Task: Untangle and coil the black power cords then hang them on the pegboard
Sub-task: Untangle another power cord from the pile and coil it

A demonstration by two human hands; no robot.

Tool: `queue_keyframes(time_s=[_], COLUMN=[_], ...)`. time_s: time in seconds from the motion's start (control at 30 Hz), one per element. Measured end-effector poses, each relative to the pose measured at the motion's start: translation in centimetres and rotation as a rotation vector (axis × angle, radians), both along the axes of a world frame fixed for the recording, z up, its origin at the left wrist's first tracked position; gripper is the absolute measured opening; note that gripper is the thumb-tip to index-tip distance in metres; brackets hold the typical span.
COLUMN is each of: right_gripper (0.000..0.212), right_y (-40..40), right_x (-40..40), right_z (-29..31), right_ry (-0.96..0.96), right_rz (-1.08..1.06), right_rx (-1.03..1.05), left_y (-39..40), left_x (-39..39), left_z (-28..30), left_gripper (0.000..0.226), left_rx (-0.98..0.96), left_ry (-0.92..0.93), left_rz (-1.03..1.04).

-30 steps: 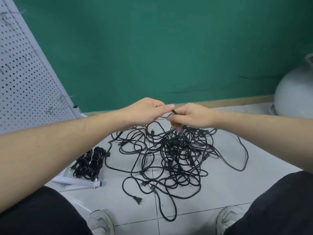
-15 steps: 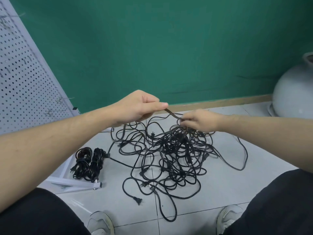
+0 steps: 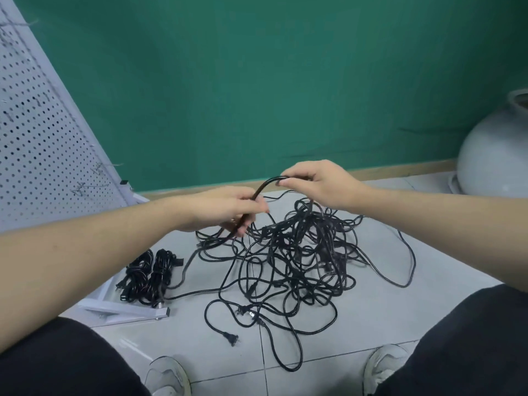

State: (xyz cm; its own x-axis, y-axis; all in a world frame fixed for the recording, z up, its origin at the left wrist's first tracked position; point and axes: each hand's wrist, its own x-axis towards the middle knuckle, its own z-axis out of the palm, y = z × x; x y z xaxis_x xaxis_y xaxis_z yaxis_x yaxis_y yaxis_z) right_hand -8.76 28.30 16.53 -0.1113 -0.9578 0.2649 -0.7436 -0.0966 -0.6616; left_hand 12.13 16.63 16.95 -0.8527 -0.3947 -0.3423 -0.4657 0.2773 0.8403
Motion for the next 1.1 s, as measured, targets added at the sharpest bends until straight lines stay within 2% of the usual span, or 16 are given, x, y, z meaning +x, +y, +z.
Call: queue_keyframes(time_s=[0.1,0.23,0.33,0.43,0.53,0.7,0.8,0.83,0.93,0.97,1.1], right_gripper=[0.014,0.024,0.014,0.018,0.02,0.026,0.026,0.026,0.04,0.044,0.044], right_y=[-0.1,0.2,0.1,0.4,0.6,-0.1,-0.2,-0.1,0.1,0.1,0.0], right_x=[0.1,0.7,0.9,-0.3,-1.5,-2.3,-3.1,-3.2,-3.3,-3.3,-3.7], right_z=[-0.5,-1.3,-2.1,-3.9,-4.4,-4.0,-4.1,-4.1,-4.8,-5.0,-5.0], right_ry=[0.084,0.048,0.195,0.343,0.332,0.564,0.621,0.678,1.002,1.047,1.006], right_rz=[0.068,0.097,0.129,0.141,0.141,0.128,0.121,0.136,0.187,0.197,0.208], right_rx=[0.023,0.127,0.347,0.56,0.546,0.519,0.511,0.51,0.562,0.587,0.603], left_y=[1.6,2.1,2.9,3.7,3.9,3.2,2.8,2.8,2.6,2.6,2.1], left_x=[-1.8,-2.7,-3.0,-3.3,-3.2,-2.4,-2.2,-2.2,-2.2,-2.0,-1.5], left_z=[0.9,1.1,1.3,2.1,2.7,2.4,2.4,2.5,2.8,2.8,2.6], left_gripper=[0.03,0.047,0.053,0.056,0.054,0.053,0.05,0.049,0.05,0.05,0.048], left_rx=[0.048,-0.26,-0.291,-0.228,-0.194,-0.107,-0.079,-0.073,-0.064,-0.063,-0.051], left_ry=[0.062,0.017,0.069,0.185,0.248,0.289,0.321,0.337,0.361,0.363,0.325], left_rz=[0.093,0.13,0.12,0.098,0.061,0.041,0.06,0.065,0.076,0.08,0.052])
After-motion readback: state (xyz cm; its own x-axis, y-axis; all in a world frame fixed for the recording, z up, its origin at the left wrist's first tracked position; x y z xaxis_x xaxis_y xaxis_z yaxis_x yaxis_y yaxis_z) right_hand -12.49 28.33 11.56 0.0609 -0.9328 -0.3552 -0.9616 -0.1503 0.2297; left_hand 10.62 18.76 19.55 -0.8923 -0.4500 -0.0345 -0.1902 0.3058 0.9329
